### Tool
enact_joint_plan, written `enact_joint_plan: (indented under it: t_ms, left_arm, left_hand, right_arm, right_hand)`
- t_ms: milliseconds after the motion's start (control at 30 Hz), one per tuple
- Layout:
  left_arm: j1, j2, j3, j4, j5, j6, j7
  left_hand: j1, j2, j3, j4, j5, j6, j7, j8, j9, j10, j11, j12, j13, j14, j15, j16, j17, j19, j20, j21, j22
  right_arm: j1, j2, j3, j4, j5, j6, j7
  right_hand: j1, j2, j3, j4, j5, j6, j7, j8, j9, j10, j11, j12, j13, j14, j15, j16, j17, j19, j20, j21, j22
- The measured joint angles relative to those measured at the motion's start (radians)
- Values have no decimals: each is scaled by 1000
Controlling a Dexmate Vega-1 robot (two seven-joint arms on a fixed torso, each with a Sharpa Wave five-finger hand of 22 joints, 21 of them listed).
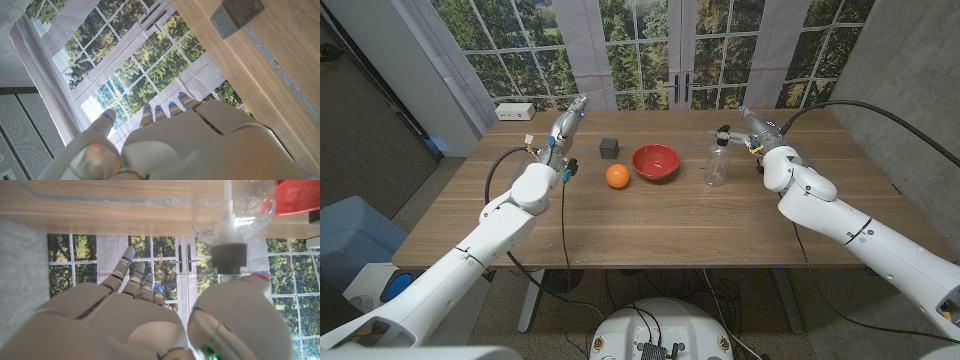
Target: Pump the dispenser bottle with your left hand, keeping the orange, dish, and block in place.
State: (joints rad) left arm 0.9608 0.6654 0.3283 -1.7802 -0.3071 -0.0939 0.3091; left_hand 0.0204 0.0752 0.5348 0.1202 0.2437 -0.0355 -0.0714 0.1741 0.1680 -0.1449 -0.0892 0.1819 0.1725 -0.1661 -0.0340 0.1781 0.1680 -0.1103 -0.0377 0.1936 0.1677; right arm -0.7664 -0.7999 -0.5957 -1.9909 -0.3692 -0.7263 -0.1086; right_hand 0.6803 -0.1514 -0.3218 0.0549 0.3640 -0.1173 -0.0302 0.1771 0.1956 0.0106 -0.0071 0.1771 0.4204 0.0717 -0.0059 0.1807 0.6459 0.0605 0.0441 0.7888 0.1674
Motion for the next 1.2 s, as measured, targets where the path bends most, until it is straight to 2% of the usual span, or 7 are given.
enact_joint_plan:
  t_ms: [233,333,400,567,867,933,1200]
  left_arm:
    - [3,1,-5,0,0,-9,-3]
    - [4,1,-6,0,0,-11,-4]
    - [5,1,-9,2,-1,-14,-5]
    - [8,2,-12,2,-2,-16,-6]
    - [12,3,-16,-2,-3,-16,-6]
    - [14,4,-17,-5,-3,-16,-6]
    - [25,6,-21,-15,-4,-16,-3]
  left_hand:
    - [0,0,-4,-4,0,0,0,0,0,0,0,0,0,0,0,0,0,5,5,0,0]
    - [0,0,-3,-5,0,0,0,0,0,0,0,0,0,0,0,0,0,5,5,0,0]
    - [0,0,-2,-6,0,0,0,0,0,0,0,0,0,0,0,0,0,5,5,0,0]
    - [0,0,-2,-6,0,0,0,0,0,0,0,0,0,0,0,0,0,8,3,0,0]
    - [0,0,-2,-6,0,5,5,0,0,0,0,0,0,0,0,0,0,7,4,0,0]
    - [0,0,-2,-6,0,5,5,0,0,0,0,0,0,0,0,0,0,7,4,0,0]
    - [0,0,-2,-6,0,5,5,0,0,0,0,0,0,0,0,0,0,7,4,0,0]
  right_arm:
    - [36,-38,-16,-41,93,-67,123]
    - [41,-56,-8,-57,115,-70,138]
    - [41,-70,13,-64,203,-64,180]
    - [12,-92,74,-65,306,-14,211]
    - [-69,-125,207,-2,572,199,283]
    - [-84,-128,227,19,665,295,306]
    - [-131,-114,272,92,793,467,315]
  right_hand:
    - [-3,-16,-17,-9,11,-49,1,0,0,-118,28,0,-34,-130,56,0,-43,-87,60,-95,0]
    - [-3,-16,-19,-11,17,-55,7,0,0,-144,38,0,-43,-162,67,0,-52,-108,74,-118,0]
    - [-3,-16,-19,-11,17,-55,7,0,0,-154,41,0,-47,-177,70,0,-58,-115,81,-127,0]
    - [-3,-16,-19,-11,21,-52,4,9,-5,-158,41,1,-54,-188,65,0,-68,-115,81,-139,0]
    - [-3,-16,-21,-13,25,-53,-17,25,-5,-141,43,16,-69,-188,65,5,-89,-104,70,-158,0]
    - [-3,-16,-23,-15,25,-37,-21,33,-5,-137,46,17,-73,-188,65,8,-93,-104,70,-163,0]
    - [-18,0,-22,-15,40,54,-15,49,-5,-83,25,33,-96,-169,62,16,-127,-86,52,-193,-5]
